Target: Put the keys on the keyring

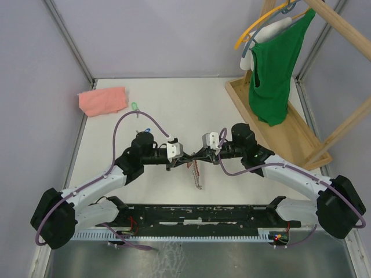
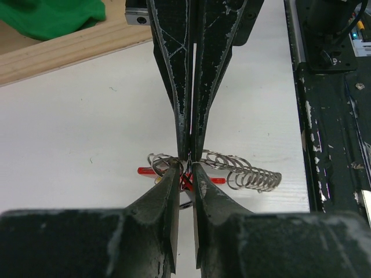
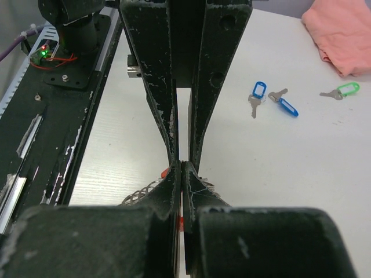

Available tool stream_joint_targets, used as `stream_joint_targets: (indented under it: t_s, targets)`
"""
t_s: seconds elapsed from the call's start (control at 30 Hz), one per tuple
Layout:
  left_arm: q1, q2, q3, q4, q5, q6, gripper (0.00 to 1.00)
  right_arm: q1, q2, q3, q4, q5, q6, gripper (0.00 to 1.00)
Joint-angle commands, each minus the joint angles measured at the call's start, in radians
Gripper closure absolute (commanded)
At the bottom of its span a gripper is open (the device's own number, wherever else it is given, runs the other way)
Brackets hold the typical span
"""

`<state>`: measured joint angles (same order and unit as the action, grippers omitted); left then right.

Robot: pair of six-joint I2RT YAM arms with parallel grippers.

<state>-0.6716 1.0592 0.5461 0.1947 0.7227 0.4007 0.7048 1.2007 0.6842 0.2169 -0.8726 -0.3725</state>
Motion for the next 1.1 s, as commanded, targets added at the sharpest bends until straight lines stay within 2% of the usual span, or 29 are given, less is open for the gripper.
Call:
stream_joint_targets:
  t_s: [0.0, 0.3, 0.67, 0.87, 0.97, 1.07]
  targets:
    - [0.032, 0.007, -0.018, 0.085, 0.043, -0.05, 0.81, 0.002, -0.054, -0.02, 0.271, -0.036, 0.111, 0.99]
    - [0.075, 0.027, -0.052, 0.19, 0.11, -0.116, 0.82, -0.004, -0.062, -0.13, 0.666, 0.044, 0.283, 0.99]
    - [0.092, 0.066, -0.093, 0.368, 0.184, -0.253, 0.78, -0.005, 0.039, -0.192, 1.1, 0.103, 0.488, 0.99]
    - [0.092, 0.095, -0.112, 0.484, 0.213, -0.329, 0.77, -0.005, 0.061, -0.204, 1.111, 0.147, 0.465, 0.99]
    - [0.091, 0.057, -0.126, 0.465, 0.145, -0.317, 0.75, -0.007, 0.044, -0.215, 1.057, 0.174, 0.425, 0.99]
    - [0.091, -0.019, -0.152, 0.447, 0.044, -0.292, 0.72, -0.008, 0.0, -0.211, 0.924, 0.193, 0.361, 0.99]
